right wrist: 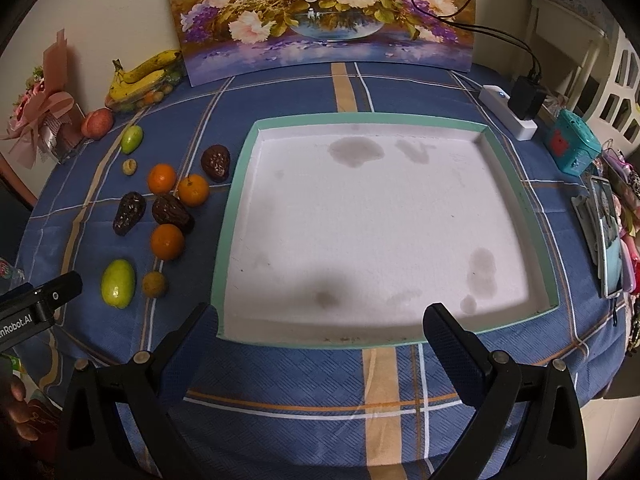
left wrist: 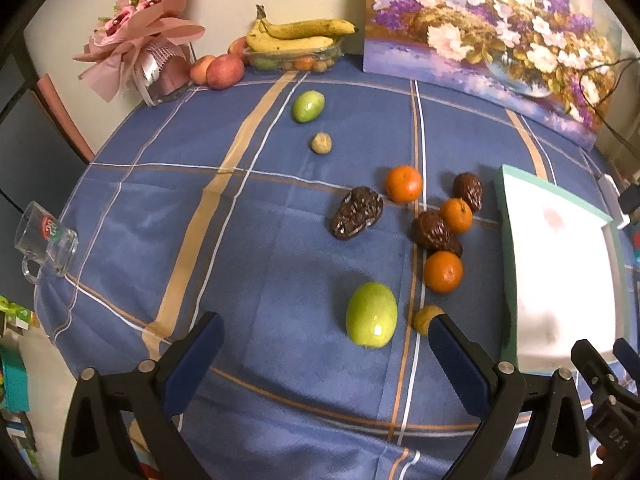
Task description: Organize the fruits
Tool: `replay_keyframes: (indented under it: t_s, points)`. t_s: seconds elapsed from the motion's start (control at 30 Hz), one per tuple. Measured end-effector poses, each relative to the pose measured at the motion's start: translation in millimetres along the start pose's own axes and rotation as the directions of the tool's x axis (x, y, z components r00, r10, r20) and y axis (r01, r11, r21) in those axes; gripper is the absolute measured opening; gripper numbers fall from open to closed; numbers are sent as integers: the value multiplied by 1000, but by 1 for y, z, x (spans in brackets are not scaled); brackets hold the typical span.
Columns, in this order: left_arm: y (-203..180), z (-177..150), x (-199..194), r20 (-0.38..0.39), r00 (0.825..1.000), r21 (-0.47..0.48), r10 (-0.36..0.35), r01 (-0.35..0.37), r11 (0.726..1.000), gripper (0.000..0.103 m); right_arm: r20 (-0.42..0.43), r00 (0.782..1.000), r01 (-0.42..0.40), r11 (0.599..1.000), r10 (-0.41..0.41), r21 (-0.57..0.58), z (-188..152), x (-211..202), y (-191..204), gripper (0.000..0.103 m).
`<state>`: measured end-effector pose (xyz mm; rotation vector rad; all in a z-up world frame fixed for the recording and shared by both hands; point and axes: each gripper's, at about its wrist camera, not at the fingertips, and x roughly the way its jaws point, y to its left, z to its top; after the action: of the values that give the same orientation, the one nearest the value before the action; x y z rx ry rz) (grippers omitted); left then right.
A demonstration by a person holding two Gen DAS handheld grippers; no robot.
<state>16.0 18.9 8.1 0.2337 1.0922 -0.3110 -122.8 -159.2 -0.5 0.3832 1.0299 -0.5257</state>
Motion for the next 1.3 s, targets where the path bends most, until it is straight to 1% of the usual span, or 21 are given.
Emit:
replay_keyframes:
  t_s: [0.1,0.2,0.23,0.3,0.37,0.43,0.5,0.6,0.67,0.77,0.87,0.9,0.97,1.03,1.1,1.13,1.17,1.2,1.23,1.3]
  points:
    - [6,3,3,9,1000,-33,-14,14,999,103,21,999,-34,999,33,18,6,0,0,102]
    - [12,6,7,12,1000,-67,5,-5,998,103,59,994,-92,995,89,44,14,0,-1,102]
    - [14,7,10,2,1000,-74,5,-5,997,103,71,992,-112,993,108,47,16,0,0,102]
    - [18,8,14,-23,1000,-91,-20,17,996,103,99,987,-134,990,129,50,21,-1,3,102]
    - [21,8,18,-36,999,-102,-28,24,994,103,124,982,-148,988,141,41,26,-4,7,102]
    - [21,7,20,-44,999,-106,-29,24,994,103,128,976,-181,983,179,8,31,-5,15,102]
    - [20,6,24,-58,997,-114,-54,47,992,103,130,970,-205,978,207,-28,35,-6,24,102]
    - [18,6,30,-73,993,-122,-91,81,989,101,136,963,-225,973,231,-60,37,-6,34,102]
    - [15,6,32,-76,992,-114,-101,92,989,95,150,960,-228,971,237,-77,39,-9,37,102]
    - [11,7,35,-89,989,-104,-117,107,989,92,155,956,-234,967,248,-101,41,-9,42,102]
    - [7,8,41,-114,982,-106,-151,139,985,87,135,954,-253,962,266,-107,43,-4,44,102]
    - [5,8,43,-121,980,-106,-156,144,984,87,128,955,-255,961,268,-107,44,-2,44,102]
    - [3,8,46,-132,978,-104,-159,146,984,83,114,952,-273,956,284,-105,45,2,46,102]
    - [1,9,48,-141,977,-102,-161,147,984,81,110,950,-278,953,291,-118,45,4,49,101]
    - [-1,9,51,-154,975,-96,-160,146,985,79,103,951,-278,951,292,-134,46,6,54,98]
    - [-2,9,52,-159,974,-94,-160,146,985,79,96,949,-286,948,300,-138,47,8,56,92]
    - [-2,9,53,-165,973,-91,-161,147,985,77,90,949,-289,947,303,-139,48,9,58,84]
    - [-4,8,55,-172,972,-88,-162,148,985,75,86,949,-291,946,304,-140,48,10,59,82]
    - [-5,8,56,-180,970,-85,-162,148,985,71,81,947,-296,944,310,-144,48,11,62,80]
    - [-6,8,60,-203,967,-80,-156,142,987,68,67,946,-305,940,318,-150,49,14,66,78]
